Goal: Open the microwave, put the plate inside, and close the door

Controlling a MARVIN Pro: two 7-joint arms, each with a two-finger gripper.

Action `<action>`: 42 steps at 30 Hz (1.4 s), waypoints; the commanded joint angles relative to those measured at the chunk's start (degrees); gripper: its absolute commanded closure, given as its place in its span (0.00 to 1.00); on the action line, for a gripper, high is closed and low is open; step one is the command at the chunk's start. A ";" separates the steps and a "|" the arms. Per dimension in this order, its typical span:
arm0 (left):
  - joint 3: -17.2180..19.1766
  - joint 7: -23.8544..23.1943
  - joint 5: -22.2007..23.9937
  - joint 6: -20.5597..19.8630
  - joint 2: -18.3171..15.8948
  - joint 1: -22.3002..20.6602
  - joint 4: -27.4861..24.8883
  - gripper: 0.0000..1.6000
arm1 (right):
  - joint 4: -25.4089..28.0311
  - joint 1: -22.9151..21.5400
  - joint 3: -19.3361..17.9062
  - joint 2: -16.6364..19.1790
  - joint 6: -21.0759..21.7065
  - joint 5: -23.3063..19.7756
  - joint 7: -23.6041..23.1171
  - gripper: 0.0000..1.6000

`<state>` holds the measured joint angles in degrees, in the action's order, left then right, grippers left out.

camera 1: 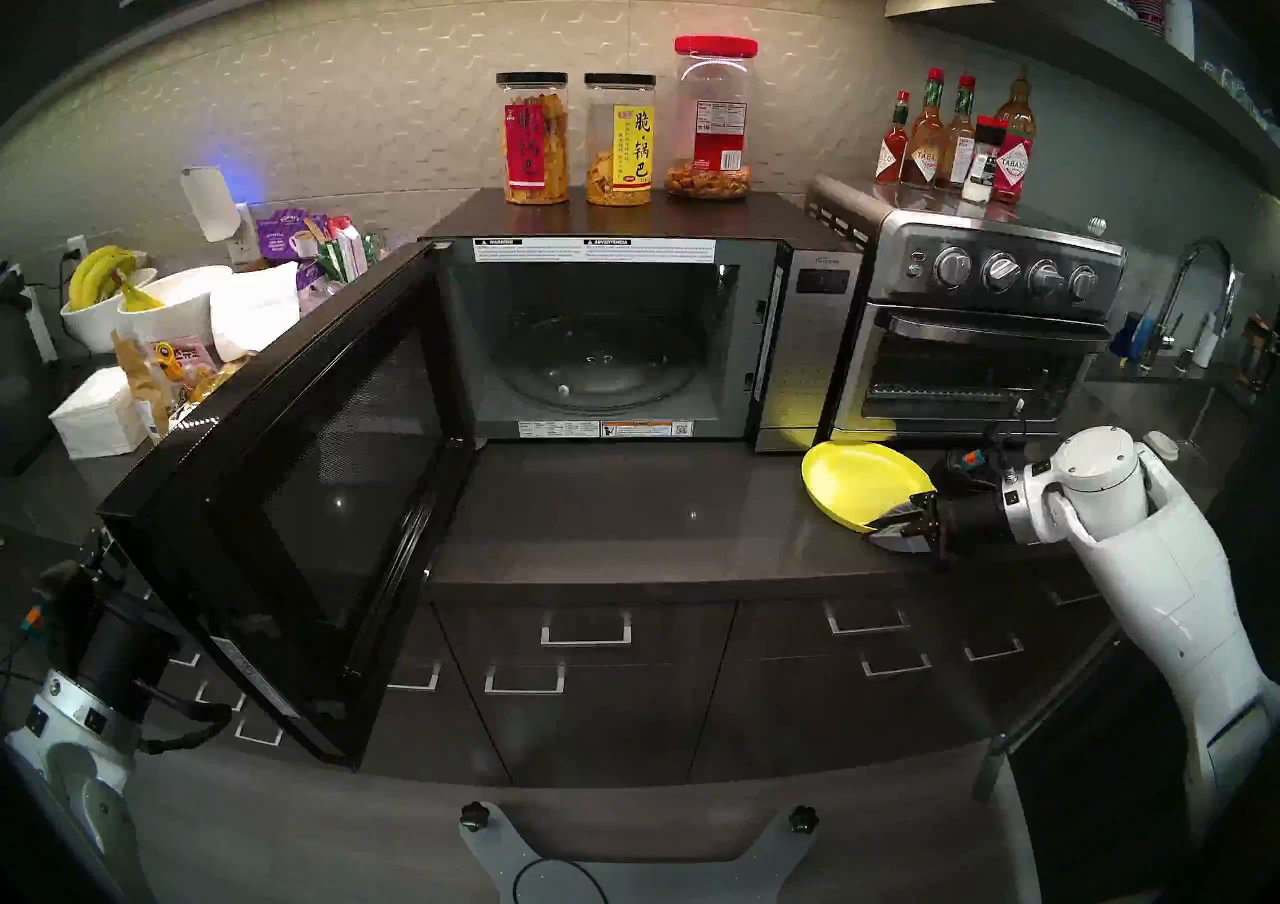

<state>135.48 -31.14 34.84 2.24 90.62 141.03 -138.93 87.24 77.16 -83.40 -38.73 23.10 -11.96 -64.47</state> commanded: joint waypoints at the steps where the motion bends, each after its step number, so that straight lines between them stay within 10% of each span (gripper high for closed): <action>1: 0.16 0.05 0.07 -0.08 -0.11 -0.09 -1.07 0.00 | -0.18 -1.15 -0.19 0.06 -0.27 0.07 -0.03 0.91; 42: 0.34 -0.58 -0.30 -0.50 0.49 -0.69 -1.07 0.00 | 16.31 11.43 -12.72 2.39 0.80 -6.24 -4.78 1.00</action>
<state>135.67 -31.78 34.45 1.83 91.21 140.42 -138.93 99.29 87.03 -93.76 -36.11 23.35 -16.58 -69.01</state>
